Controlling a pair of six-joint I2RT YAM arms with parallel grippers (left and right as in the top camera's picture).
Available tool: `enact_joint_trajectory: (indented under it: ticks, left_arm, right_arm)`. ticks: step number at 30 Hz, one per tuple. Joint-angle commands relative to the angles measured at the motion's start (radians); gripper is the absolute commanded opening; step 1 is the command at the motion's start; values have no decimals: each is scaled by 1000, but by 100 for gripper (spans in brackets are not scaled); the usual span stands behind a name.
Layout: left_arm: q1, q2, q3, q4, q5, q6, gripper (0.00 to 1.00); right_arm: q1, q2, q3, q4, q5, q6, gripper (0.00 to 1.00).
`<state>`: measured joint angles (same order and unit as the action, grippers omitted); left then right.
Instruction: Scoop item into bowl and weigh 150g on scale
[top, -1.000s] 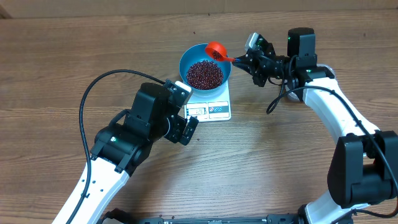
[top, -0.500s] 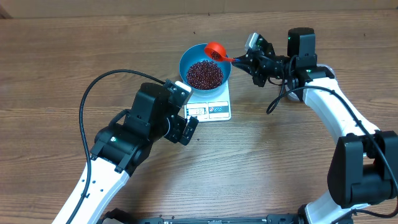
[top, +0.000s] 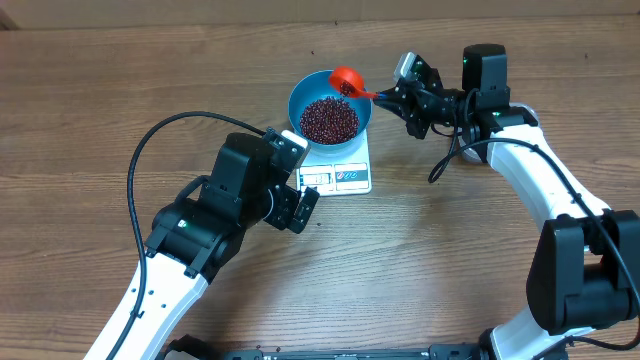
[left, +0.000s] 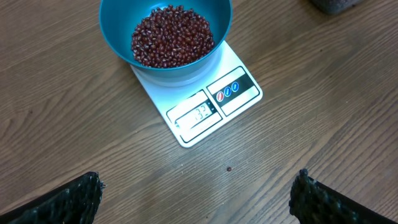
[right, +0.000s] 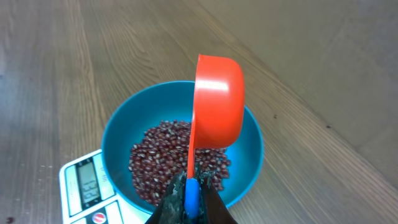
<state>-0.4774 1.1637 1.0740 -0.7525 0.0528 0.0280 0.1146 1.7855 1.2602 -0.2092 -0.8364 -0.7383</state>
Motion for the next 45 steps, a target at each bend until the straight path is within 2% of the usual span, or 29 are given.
enact_joint_trajectory:
  ticks: [1, 6, 9, 13, 17, 19, 22, 25, 28, 31, 35, 38, 41, 45]
  left_arm:
    - [-3, 7, 24, 0, 15, -9, 99]
    - [-3, 7, 24, 0, 15, -9, 99]
    - [-3, 7, 24, 0, 15, -9, 100]
    - [-3, 7, 24, 0, 15, -9, 99]
    - [-3, 7, 24, 0, 15, -9, 100]
    - [-3, 7, 24, 0, 15, -9, 100]
    - [-3, 7, 24, 0, 15, -9, 100]
    - [-3, 7, 24, 0, 15, -9, 100]
    - [-3, 7, 24, 0, 15, -9, 99]
    - [-3, 7, 24, 0, 15, -9, 100]
    - [-3, 7, 24, 0, 15, -9, 100]
    - [-3, 7, 24, 0, 15, -9, 100]
    - [-3, 7, 24, 0, 15, -9, 100]
    - [-3, 7, 24, 0, 15, -9, 100]
  right_arm:
    - [4, 2, 2, 6, 47, -30, 4]
    - [4, 2, 2, -27, -24, -30, 4]
    - [4, 2, 2, -20, 24, -30, 4]
    - [4, 2, 2, -25, -6, -30, 4]
    - [4, 2, 2, -23, 76, -29, 4]
    - [4, 2, 2, -25, 7, -23, 4]
    - [3, 2, 2, -20, 87, -23, 4]
    - [11, 2, 2, -22, 15, -23, 4]
    - [13, 2, 2, -20, 101, -23, 4]
    - [15, 2, 2, -21, 33, -23, 4]
    - [14, 2, 2, -23, 85, -22, 4]
    - [19, 2, 2, -23, 35, -23, 4]
    - [21, 2, 2, -24, 103, -22, 4]
    - [26, 2, 2, -25, 63, -23, 4]
